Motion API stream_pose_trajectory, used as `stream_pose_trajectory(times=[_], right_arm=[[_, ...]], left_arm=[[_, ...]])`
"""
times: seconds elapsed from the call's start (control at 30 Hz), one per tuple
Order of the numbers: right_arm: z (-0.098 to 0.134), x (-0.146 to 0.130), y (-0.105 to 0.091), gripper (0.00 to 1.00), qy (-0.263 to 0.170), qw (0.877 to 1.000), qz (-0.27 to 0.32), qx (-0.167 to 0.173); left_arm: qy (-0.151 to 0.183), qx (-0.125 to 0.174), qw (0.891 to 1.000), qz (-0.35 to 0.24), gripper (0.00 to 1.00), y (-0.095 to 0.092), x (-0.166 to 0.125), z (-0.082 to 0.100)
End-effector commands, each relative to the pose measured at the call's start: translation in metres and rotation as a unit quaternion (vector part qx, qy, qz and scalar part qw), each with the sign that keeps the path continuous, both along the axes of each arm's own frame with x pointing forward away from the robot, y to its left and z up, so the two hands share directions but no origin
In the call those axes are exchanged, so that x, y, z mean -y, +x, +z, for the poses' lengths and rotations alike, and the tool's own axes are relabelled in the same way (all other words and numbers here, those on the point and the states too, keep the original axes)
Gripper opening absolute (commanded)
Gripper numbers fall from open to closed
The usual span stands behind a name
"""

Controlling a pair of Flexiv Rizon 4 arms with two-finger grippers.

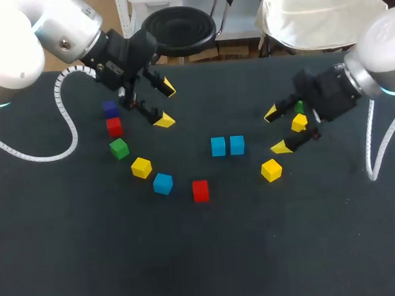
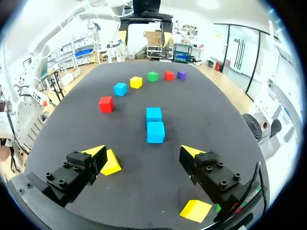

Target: Place the blue cubes, place green cubes on the blue cubes, place the yellow cubes on the green cubes, then place the red cubes on the yellow cubes, and place purple cube on the red cubes.

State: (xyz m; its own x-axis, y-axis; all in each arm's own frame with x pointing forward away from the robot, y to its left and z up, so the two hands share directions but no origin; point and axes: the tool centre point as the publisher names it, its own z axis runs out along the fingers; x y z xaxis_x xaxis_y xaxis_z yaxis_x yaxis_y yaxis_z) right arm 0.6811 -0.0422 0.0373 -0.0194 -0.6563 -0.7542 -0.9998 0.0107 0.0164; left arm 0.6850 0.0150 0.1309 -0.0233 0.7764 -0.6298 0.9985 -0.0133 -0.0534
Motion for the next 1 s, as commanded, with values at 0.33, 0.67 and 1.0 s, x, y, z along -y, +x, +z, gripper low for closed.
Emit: stream_pose_trajectory(times=[0.33,0.67,1.0], right_arm=[[0.0047,0.0056,-0.0026,1.0,0.01,1.0,0.005,0.007],[0.0047,0.0056,-0.0026,1.0,0.01,1.0,0.005,0.007],[0.0092,0.0093,0.0056,1.0,0.021,1.0,-0.007,0.018]], left_arm=[[0.001,0.0,1.0,0.0,1.0,-0.0002,0.0002,0.0003],[0.001,0.0,1.0,0.0,1.0,-0.0002,0.0002,0.0003],[0.001,0.0,1.0,0.0,1.0,-0.0002,0.0002,0.0003]])
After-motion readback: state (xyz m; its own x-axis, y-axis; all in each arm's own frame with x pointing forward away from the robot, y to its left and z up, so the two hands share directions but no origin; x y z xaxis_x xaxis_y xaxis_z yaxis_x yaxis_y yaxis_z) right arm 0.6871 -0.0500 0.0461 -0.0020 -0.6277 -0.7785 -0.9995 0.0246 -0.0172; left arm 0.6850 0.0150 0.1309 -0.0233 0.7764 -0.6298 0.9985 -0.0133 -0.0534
